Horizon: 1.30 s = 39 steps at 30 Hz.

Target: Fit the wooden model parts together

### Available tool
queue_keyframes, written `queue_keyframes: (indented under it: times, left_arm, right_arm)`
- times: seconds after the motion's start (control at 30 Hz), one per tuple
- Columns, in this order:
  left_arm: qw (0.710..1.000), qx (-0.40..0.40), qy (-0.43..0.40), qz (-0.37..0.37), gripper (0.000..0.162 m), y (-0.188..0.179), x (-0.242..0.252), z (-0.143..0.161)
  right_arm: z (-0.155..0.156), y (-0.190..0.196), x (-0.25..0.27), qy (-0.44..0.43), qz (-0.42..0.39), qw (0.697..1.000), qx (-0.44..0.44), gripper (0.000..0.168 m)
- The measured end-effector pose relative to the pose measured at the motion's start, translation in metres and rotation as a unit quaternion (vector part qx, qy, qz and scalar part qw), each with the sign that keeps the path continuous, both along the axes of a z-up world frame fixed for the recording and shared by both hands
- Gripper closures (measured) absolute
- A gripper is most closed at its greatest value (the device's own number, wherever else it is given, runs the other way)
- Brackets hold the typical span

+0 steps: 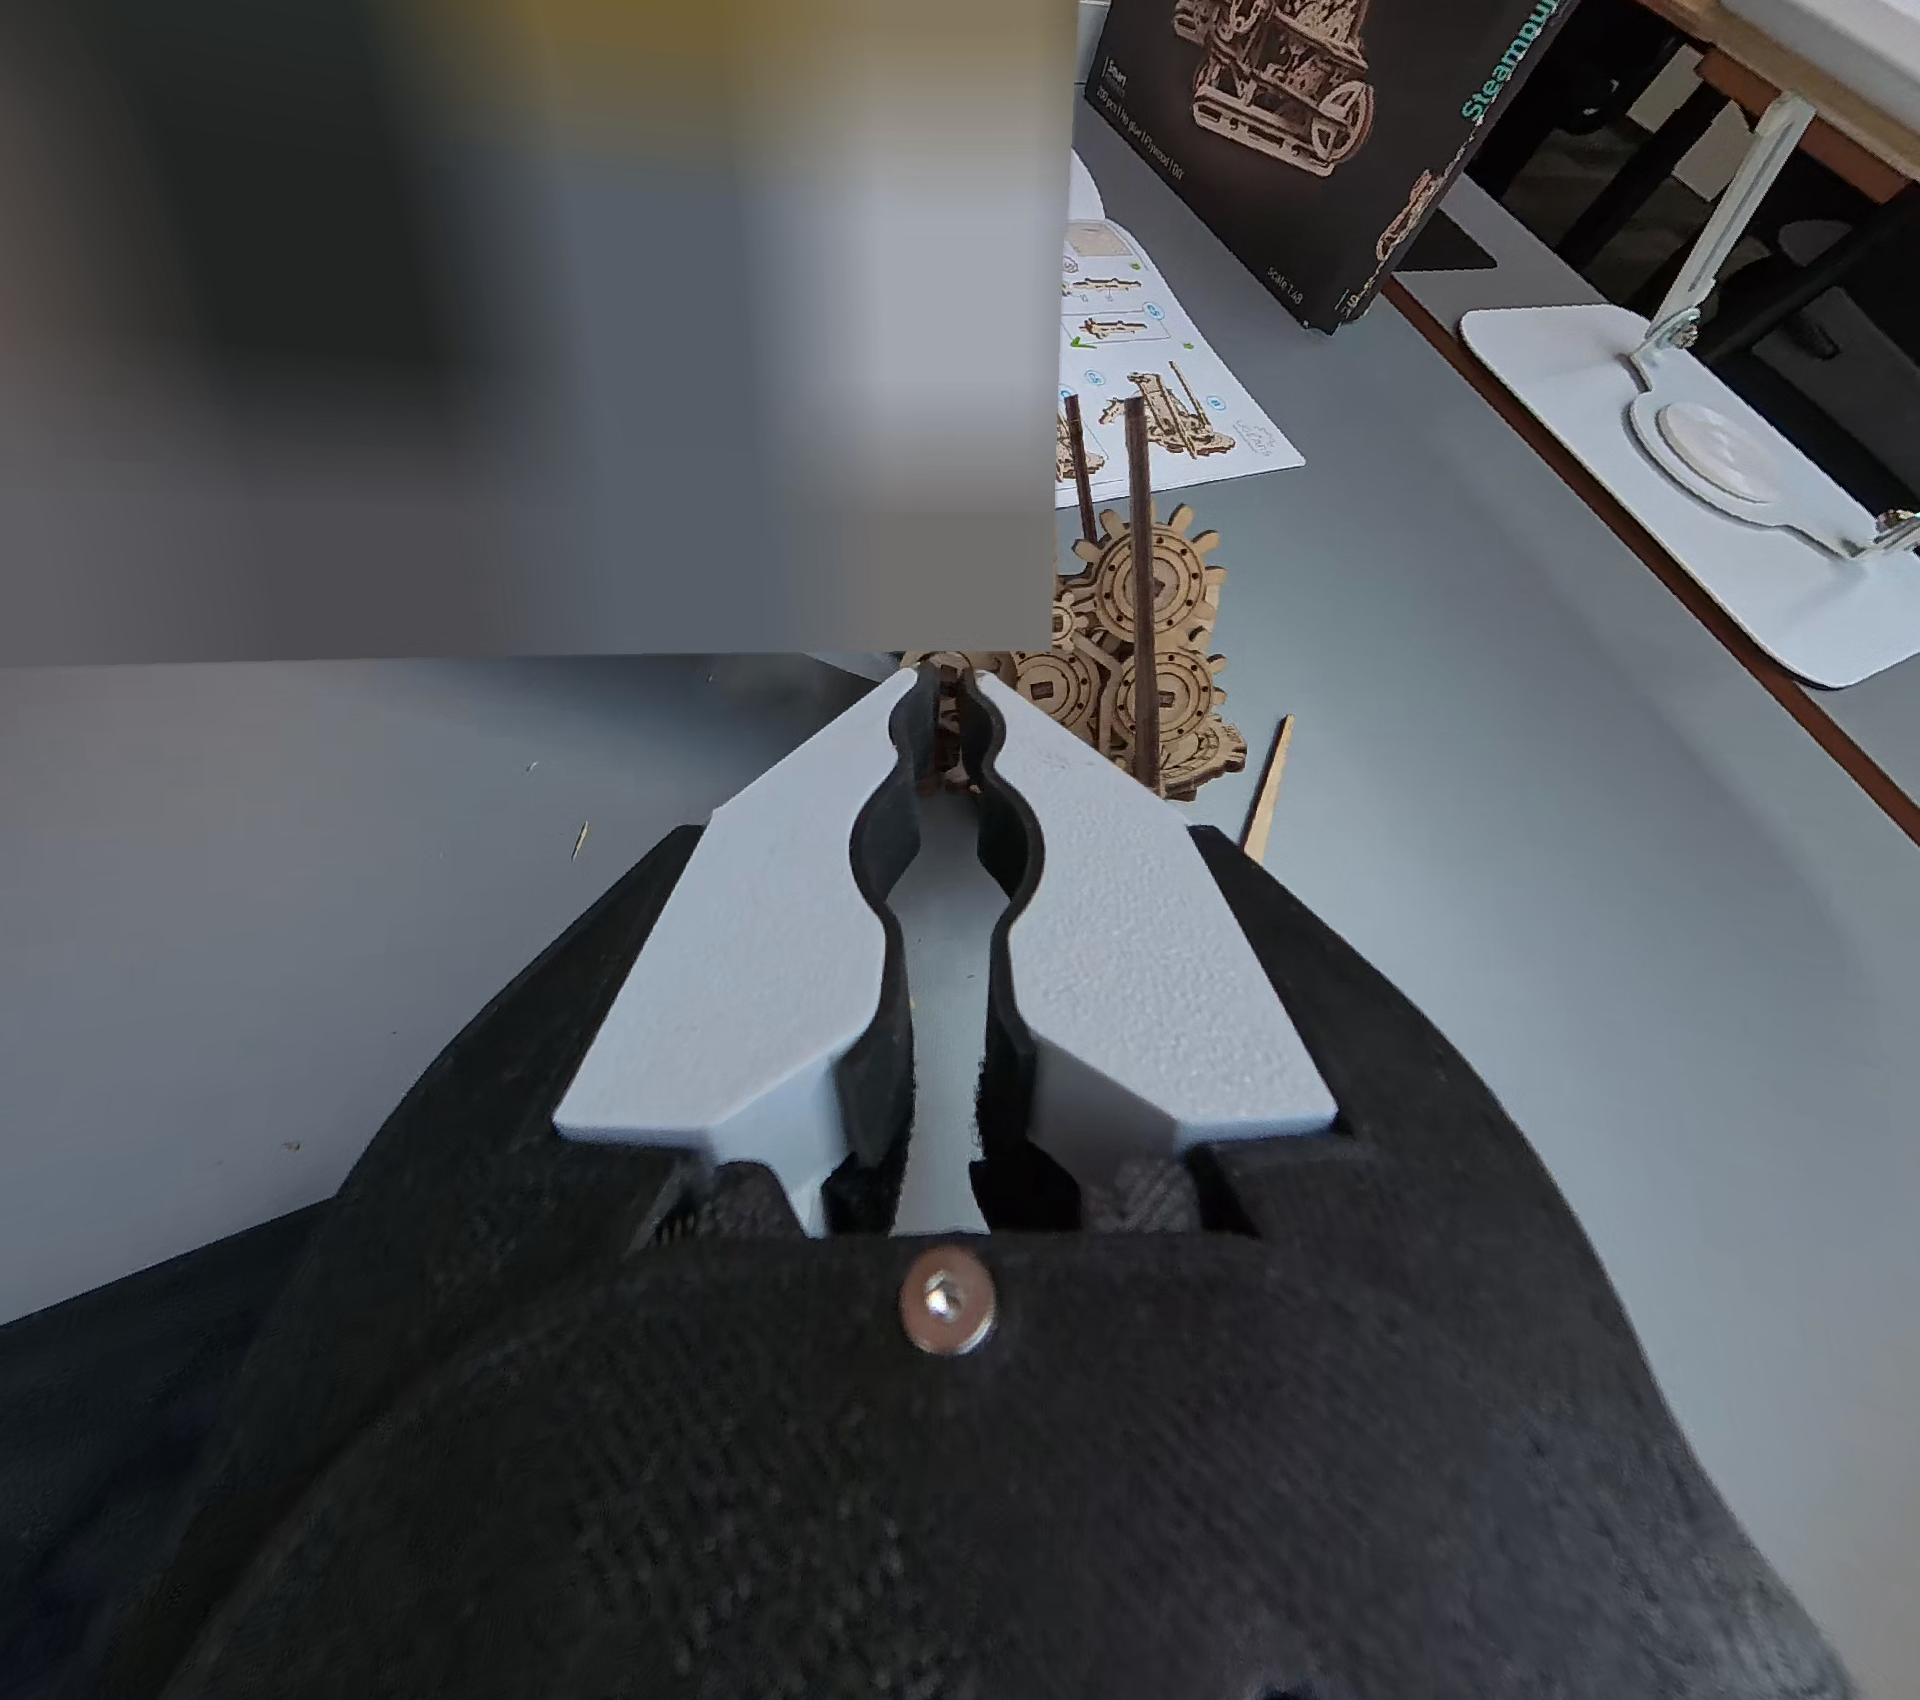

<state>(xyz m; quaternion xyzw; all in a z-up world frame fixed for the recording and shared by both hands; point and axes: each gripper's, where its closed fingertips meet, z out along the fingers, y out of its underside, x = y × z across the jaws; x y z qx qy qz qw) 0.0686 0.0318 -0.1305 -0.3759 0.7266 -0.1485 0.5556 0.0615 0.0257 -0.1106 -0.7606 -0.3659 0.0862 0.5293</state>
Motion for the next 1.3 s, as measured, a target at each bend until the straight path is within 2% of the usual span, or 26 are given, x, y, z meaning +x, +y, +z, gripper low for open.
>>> queue_keyframes:
  times: [0.03, 0.37, 0.73, 0.87, 1.3]
  left_arm:
    - [1.0, 0.005, 0.0, 0.003, 0.156, 0.001, 0.0, 0.0]
    - [0.999, 0.04, -0.016, 0.017, 0.15, 0.001, 0.003, 0.004]
    - [0.998, 0.064, -0.028, -0.008, 0.153, -0.004, 0.004, 0.007]
    - [0.998, 0.049, -0.032, -0.014, 0.153, -0.006, 0.004, 0.008]
    - [0.998, 0.038, -0.039, -0.032, 0.153, -0.009, 0.005, 0.008]
  right_arm:
    - [-0.001, 0.0, 0.0, -0.004, -0.002, 1.0, 0.001, 0.167]
    - [0.0, -0.001, 0.0, -0.012, -0.005, 1.0, 0.005, 0.168]
    - [0.0, 0.001, 0.002, 0.02, -0.006, 1.0, -0.022, 0.167]
    - [0.0, 0.0, 0.002, 0.021, 0.008, 1.0, -0.014, 0.167]
    - [0.0, -0.002, 0.003, 0.11, 0.049, 0.99, -0.073, 0.167]
